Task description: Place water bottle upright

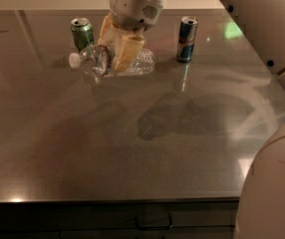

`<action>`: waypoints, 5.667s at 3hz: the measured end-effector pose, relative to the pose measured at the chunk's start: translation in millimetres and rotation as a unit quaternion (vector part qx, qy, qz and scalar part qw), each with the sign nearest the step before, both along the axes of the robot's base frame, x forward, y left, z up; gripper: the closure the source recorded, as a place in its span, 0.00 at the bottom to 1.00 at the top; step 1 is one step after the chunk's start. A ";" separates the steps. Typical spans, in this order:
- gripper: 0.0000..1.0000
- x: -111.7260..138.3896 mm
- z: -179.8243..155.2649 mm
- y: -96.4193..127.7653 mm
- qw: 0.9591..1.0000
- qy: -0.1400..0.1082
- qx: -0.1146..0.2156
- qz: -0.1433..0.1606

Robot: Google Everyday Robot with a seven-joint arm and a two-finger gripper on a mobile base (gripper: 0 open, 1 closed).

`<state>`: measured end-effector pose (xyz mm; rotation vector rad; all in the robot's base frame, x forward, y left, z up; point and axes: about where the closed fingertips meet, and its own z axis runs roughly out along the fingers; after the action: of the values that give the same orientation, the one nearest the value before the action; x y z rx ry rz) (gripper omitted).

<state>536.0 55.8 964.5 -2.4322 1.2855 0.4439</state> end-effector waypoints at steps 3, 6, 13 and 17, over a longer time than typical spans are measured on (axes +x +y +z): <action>1.00 -33.3 52.1 -21.7 0.972 0.111 0.191 -0.079; 1.00 -33.3 29.7 -40.8 0.923 0.204 0.310 -0.105; 1.00 -5.9 -18.4 -66.8 0.857 0.252 0.442 -0.081; 0.61 -4.4 -37.3 -75.2 0.845 0.249 0.466 -0.081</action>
Offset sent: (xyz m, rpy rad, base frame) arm -0.0547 -0.0413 0.0619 0.3771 0.2806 -0.1591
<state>531.6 -19.3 927.2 -1.4041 1.0493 1.3448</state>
